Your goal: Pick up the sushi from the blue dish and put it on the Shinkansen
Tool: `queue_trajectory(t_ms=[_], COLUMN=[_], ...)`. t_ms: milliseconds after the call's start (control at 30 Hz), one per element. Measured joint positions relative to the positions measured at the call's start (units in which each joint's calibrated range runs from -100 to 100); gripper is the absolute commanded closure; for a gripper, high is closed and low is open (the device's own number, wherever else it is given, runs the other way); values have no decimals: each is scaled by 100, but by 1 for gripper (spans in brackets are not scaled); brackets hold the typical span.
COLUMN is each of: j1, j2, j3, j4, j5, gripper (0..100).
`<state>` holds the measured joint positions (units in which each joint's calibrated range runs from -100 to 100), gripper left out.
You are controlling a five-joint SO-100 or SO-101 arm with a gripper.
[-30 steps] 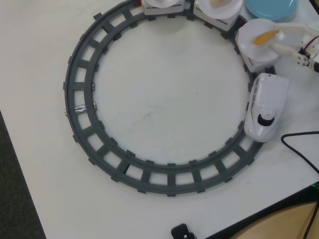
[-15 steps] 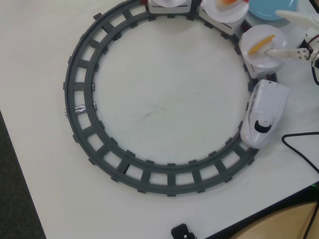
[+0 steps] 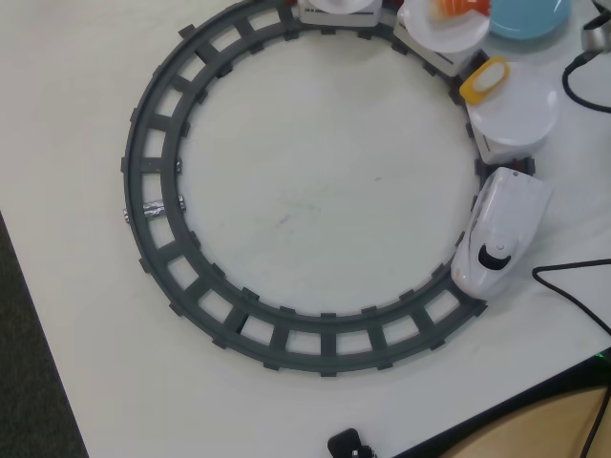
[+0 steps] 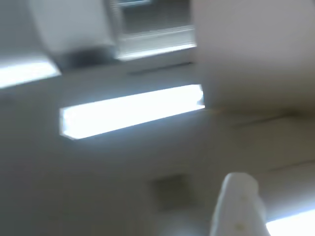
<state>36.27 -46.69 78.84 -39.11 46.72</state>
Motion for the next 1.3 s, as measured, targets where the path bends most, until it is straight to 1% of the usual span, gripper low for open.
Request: queue_trajectory(t_ms=[67, 167, 267, 400, 467, 500, 567, 667, 700, 733, 767, 867, 1067, 1300], j1=[236, 504, 985, 953, 922, 859, 654, 575, 512, 441, 315, 79, -890, -2316], j2=[-177, -387, -615, -716, -716, -733, -758, -758, -758, -758, -783, -851, -859, -884], j3=[441, 855, 864, 864, 747, 639, 342, -342, -612, -873, -1126, -1675, -2323, -3062], j4=[0, 52, 612, 1417, 1767, 1995, 2563, 3631, 4007, 4409, 4803, 5757, 6859, 8723], j5=[-622, -1380, -2086, -2677, -2996, -3184, -3634, -4345, -4544, -4722, -4858, -5129, -5427, -5516], gripper=[58, 58, 58, 58, 60, 63, 73, 94, 100, 99, 97, 98, 98, 99])
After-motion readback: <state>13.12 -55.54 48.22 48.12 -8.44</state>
